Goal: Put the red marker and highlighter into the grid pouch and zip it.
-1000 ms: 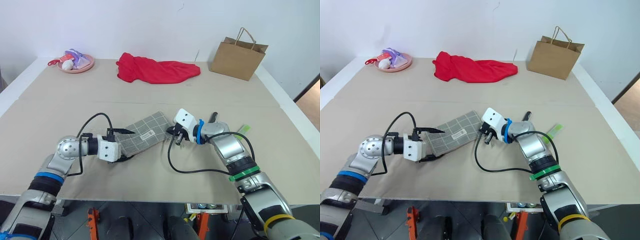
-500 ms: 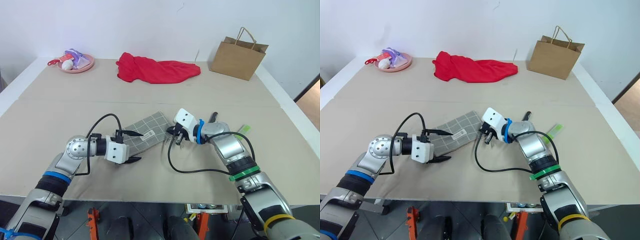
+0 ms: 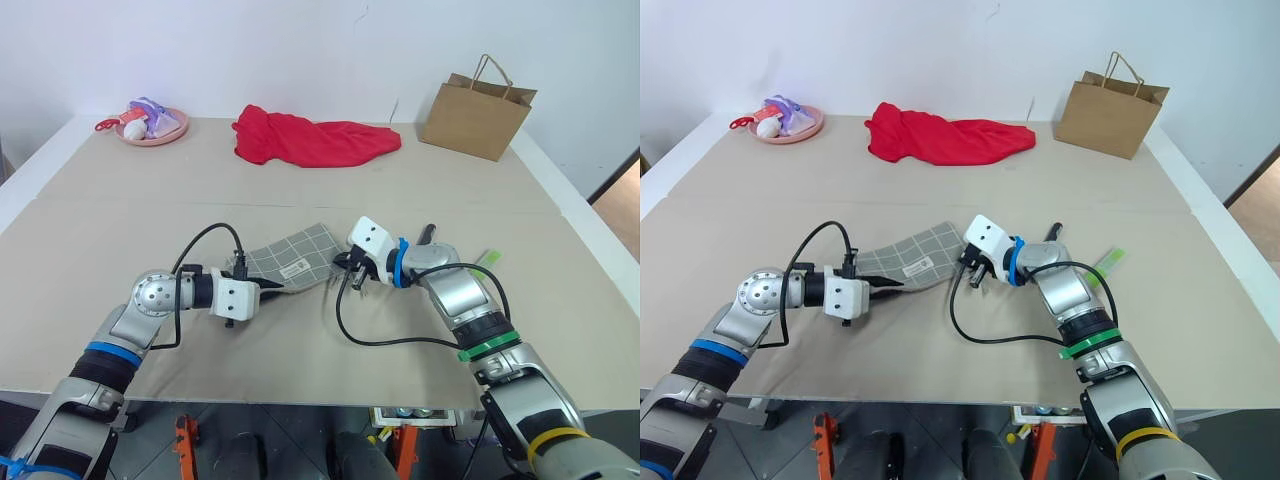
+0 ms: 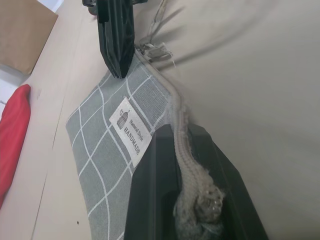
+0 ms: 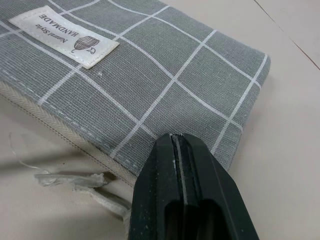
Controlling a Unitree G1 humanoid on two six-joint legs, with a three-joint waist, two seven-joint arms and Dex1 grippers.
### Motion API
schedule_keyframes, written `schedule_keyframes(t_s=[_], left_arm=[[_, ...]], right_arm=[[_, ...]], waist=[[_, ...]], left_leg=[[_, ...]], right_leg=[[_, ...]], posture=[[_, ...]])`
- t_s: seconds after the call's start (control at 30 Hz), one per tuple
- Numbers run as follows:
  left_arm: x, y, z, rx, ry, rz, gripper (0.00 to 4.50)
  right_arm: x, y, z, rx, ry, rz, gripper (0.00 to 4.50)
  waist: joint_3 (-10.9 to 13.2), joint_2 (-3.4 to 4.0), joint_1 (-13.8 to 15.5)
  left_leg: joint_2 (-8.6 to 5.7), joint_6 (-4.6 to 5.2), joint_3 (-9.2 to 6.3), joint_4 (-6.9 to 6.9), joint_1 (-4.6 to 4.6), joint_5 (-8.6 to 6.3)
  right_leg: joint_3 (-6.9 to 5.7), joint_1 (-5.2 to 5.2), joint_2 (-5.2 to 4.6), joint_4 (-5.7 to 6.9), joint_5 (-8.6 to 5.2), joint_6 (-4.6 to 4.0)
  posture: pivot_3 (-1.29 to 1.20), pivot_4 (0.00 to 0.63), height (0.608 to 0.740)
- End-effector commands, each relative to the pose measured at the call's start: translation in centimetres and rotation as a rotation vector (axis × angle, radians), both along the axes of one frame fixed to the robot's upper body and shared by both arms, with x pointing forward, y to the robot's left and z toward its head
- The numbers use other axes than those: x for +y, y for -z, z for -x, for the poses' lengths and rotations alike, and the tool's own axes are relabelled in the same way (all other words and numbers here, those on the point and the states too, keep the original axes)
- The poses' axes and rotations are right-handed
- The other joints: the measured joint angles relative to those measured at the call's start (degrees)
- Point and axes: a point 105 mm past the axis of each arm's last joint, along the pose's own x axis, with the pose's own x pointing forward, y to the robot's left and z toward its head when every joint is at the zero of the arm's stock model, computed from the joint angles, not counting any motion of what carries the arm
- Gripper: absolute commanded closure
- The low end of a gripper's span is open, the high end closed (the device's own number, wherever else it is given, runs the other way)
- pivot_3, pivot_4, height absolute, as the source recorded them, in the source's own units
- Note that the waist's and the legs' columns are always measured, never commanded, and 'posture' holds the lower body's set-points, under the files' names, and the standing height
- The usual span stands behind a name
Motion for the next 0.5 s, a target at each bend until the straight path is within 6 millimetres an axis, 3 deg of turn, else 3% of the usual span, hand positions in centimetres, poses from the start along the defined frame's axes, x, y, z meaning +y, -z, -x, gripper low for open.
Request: schedule_keyframes(t_s=[0.03, 0.13, 0.17, 0.2, 0.23, 0.27, 0.37, 0.43, 0.5], left_arm=[[-0.4, -1.3, 0.2, 0.001, 0.001, 0.058, 4.49], [-0.2, -1.3, 0.5, 0.057, -0.019, 0.072, 4.49], [-0.2, -1.6, 0.3, 0.079, -0.048, 0.117, 4.49], [-0.2, -1.8, 0.2, 0.093, -0.07, 0.153, 4.5], [-0.2, -2.0, 0.1, 0.104, -0.086, 0.177, 4.5], [-0.1, -2.1, 0.0, 0.113, -0.104, 0.197, 4.5], [-0.1, -2.3, 0.0, 0.135, -0.139, 0.232, 4.5], [-0.1, -2.4, -0.1, 0.148, -0.159, 0.255, 4.5], [-0.1, -2.5, -0.1, 0.158, -0.176, 0.275, 4.5]], right_arm=[[-1.5, 1.1, -0.2, 0.037, 0.056, 0.031, 4.5], [-1.4, 0.6, -0.2, 0.029, 0.057, -0.012, 4.5], [-1.4, -1.1, -0.9, 0.008, 0.091, -0.103, 4.5], [-2.0, -2.6, -1.7, -0.015, 0.149, -0.16, 3.87], [-2.4, -3.6, -2.2, -0.029, 0.19, -0.198, 3.66], [-2.8, -5.2, -2.7, -0.061, 0.225, -0.243, 3.15], [-2.7, -8.7, -2.3, -0.059, 0.207, -0.378, 1.82], [-3.8, -10.5, -2.3, -0.039, 0.239, -0.457, 0.99], [-4.4, -11.3, -1.8, -0.031, 0.234, -0.48, 0.99]], waist=[[0.0, 0.0, 0.0], [0.0, 0.0, 0.0], [0.0, 0.0, 0.0], [0.0, 0.01, 0.0], [0.0, 0.04, 0.0], [0.1, 0.05, 0.0], [0.1, 0.1, -0.1], [0.1, 0.1, -0.2], [0.1, 0.1, -0.2]], left_leg=[[0.0, 0.0, 0.0, 0.0, 0.0, 0.0], [0.03, 0.0, -0.01, 0.0, -0.01, 0.0], [0.02, 0.0, -0.01, 0.0, -0.02, 0.0], [0.03, 0.0, -0.02, 0.0, -0.03, 0.0], [0.04, 0.0, -0.02, 0.0, -0.06, 0.0], [0.06, 0.0, -0.04, 0.0, -0.11, 0.0], [0.05, 0.0, -0.03, -0.05, -0.22, 0.0], [0.05, 0.0, -0.04, -0.11, -0.25, -0.01], [0.06, 0.0, -0.12, -0.22, -0.28, -0.03]], right_leg=[[0.0, 0.0, 0.0, 0.0, 0.0, 0.0], [0.01, 0.0, -0.01, 0.0, -0.01, 0.02], [0.01, 0.0, -0.01, 0.0, -0.01, 0.02], [0.01, -0.02, 0.0, 0.0, -0.02, 0.02], [0.0, -0.04, 0.0, 0.0, -0.01, 0.02], [0.02, -0.08, 0.0, 0.0, -0.01, 0.02], [0.06, -0.22, 0.0, 0.0, -0.02, 0.04], [0.05, -0.27, 0.03, 0.0, -0.04, 0.03], [0.0, -0.3, 0.05, 0.0, -0.09, -0.03]], posture=[[0.0, 0.15, 0.74], [0.0, 0.15, 0.74], [0.0, 0.15, 0.74], [0.0, 0.15, 0.74], [0.0, 0.15, 0.74], [0.0, 0.15, 0.74], [0.0, 0.15, 0.74], [0.0, 0.15, 0.74], [0.0, 0.15, 0.74]])
